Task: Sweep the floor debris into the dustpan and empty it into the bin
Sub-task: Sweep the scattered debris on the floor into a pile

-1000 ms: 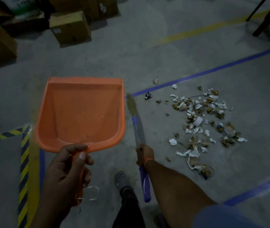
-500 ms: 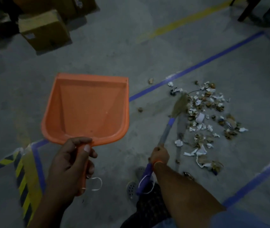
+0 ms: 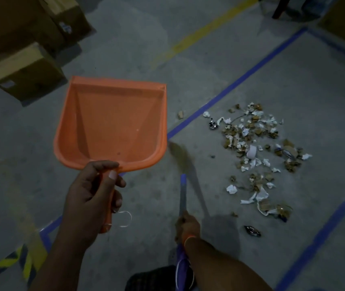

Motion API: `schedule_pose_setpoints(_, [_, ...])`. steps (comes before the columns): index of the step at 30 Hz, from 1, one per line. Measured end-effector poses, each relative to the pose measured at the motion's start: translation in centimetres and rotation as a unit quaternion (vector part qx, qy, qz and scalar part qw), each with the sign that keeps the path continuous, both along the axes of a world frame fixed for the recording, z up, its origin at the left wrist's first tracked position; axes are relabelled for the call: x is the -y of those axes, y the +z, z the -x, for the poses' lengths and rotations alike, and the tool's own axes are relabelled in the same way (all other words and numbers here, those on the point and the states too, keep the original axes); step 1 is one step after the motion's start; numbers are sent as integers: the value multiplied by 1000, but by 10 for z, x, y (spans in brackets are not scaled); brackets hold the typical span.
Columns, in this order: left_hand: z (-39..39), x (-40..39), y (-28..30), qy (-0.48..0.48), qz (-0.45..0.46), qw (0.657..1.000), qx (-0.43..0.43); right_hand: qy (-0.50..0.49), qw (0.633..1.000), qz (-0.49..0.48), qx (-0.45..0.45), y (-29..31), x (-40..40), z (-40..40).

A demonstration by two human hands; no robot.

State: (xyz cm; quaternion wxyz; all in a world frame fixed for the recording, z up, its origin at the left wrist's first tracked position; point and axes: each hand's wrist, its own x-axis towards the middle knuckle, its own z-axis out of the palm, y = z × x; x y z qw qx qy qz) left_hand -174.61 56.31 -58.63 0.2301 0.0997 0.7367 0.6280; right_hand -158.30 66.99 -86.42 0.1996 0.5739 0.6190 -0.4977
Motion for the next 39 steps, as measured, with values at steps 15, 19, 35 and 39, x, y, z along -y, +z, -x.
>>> schedule_pose_setpoints(15, [122, 4, 20, -85, 16, 996, -26, -98, 985, -104, -98, 34, -30, 144])
schedule_pose_setpoints(19, [145, 0, 10, -99, 34, 994, -10, -13, 989, -103, -104, 29, -43, 211])
schedule_pose_setpoints(35, [219, -119, -12, -163, 58, 985, 4, -248, 967, -59, -13, -4, -171, 209])
schedule_pose_setpoints(39, [226, -158, -5, -196, 36, 980, -2, -374, 924, -72, -20, -4, -183, 182])
